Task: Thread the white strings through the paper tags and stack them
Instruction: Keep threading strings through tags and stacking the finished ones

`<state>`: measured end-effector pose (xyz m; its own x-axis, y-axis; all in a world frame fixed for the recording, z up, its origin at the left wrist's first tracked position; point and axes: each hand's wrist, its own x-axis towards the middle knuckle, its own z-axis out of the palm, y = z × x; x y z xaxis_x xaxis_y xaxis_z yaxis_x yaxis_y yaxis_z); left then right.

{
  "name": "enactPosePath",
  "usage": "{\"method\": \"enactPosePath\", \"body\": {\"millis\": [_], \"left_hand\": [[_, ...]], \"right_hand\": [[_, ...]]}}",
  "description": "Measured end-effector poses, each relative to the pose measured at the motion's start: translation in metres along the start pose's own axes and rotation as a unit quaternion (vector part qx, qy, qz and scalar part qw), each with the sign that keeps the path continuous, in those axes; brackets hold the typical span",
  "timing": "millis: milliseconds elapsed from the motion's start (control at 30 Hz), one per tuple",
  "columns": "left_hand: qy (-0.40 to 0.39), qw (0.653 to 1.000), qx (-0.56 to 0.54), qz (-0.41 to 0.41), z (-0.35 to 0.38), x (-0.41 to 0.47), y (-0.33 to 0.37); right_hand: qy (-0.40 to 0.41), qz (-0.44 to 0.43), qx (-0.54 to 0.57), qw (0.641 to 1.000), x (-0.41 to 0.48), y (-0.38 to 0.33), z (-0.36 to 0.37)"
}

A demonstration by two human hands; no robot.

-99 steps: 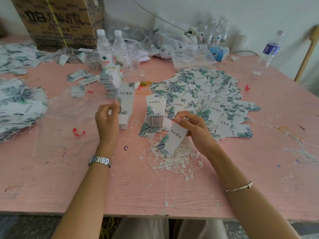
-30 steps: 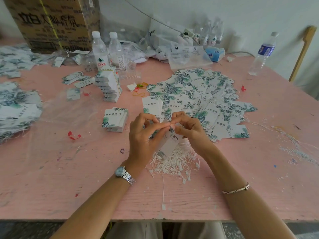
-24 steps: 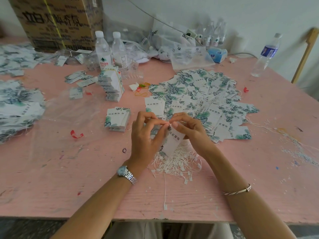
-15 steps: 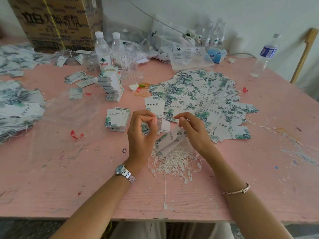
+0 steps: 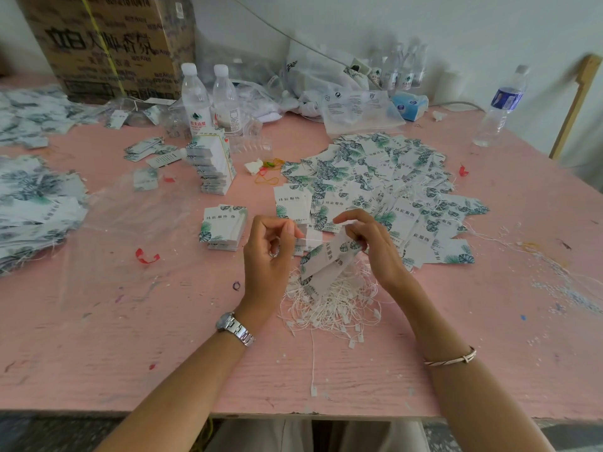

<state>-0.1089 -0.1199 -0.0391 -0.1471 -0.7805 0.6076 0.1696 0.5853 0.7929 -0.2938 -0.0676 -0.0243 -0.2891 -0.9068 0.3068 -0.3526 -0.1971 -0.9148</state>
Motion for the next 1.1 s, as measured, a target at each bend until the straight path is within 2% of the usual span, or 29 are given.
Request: {"method": "enactPosePath", "body": {"millis": [300, 533, 733, 900, 1100], "left_hand": [[-0.044, 0.996, -0.051, -0.061, 0.0, 0.002, -0.003], [-0.078, 0.996, -0.017, -0.044, 0.0, 0.003, -0.005], [-0.076, 0.996, 0.008, -0.045, 0.001, 0.002, -0.006], [-0.039, 0.996, -0.013, -0.084, 0.002, 0.002, -0.006], [-0.055, 0.993, -0.011, -0.1, 0.003, 0.0, -0.004]], "right_hand": [[0.017, 0.031, 0.182, 0.983, 0.001, -0.008, -0.008], [0.037, 0.026, 0.243, 0.969, 0.001, -0.008, -0.011], [-0.03, 0.03, 0.317, 0.947, 0.002, -0.009, -0.011], [-0.044, 0.026, 0.32, 0.946, 0.002, -0.01, -0.011], [-0.025, 0.051, 0.318, 0.946, 0.0, -0.015, -0.011]]}}
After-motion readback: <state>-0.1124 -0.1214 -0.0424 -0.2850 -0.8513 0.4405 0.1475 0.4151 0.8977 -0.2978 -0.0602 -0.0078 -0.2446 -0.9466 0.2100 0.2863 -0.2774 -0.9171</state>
